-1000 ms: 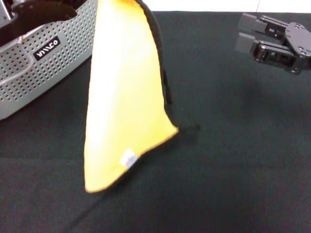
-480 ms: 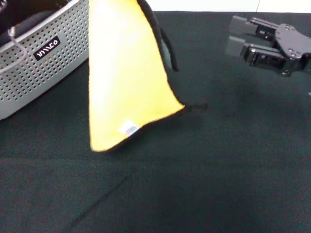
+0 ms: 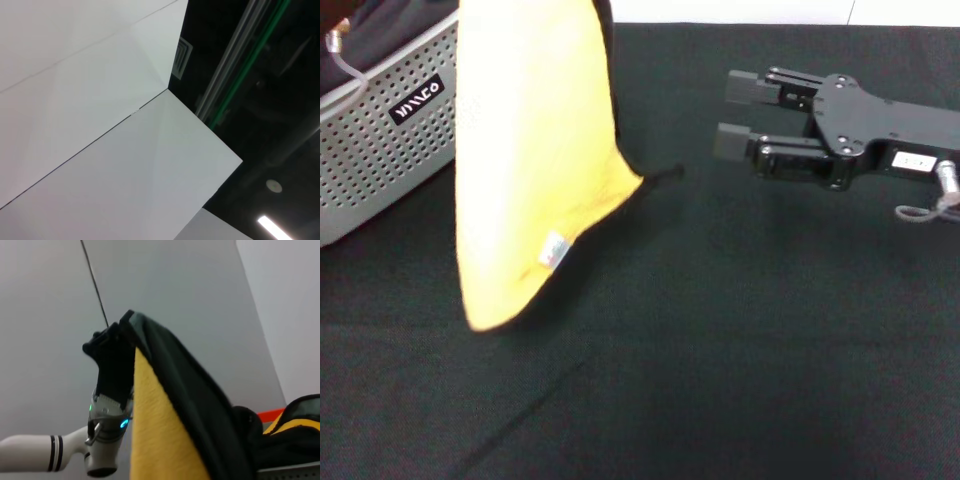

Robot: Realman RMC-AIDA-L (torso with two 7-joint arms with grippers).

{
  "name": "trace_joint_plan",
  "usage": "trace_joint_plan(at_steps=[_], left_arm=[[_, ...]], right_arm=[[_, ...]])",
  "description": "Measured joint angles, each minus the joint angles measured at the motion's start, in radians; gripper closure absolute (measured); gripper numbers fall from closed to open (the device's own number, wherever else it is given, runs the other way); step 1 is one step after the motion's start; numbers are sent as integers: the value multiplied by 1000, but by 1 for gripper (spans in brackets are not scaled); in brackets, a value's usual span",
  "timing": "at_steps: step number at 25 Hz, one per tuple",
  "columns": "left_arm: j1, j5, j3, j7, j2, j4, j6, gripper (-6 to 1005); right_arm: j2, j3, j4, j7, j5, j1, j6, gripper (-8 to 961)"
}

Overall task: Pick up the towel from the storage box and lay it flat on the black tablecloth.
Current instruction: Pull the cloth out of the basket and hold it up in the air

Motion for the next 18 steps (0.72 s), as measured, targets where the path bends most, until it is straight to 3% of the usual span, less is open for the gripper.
trace_joint_plan(at_steps=[12, 18], left_arm=[[-7, -52, 0, -4, -3, 2, 13, 978], [-15, -85, 0, -5, -3, 1, 14, 978]], right_arm=[[0, -104, 0, -70, -2, 24, -151, 209], [0, -178, 11, -72, 12, 59, -166, 209]])
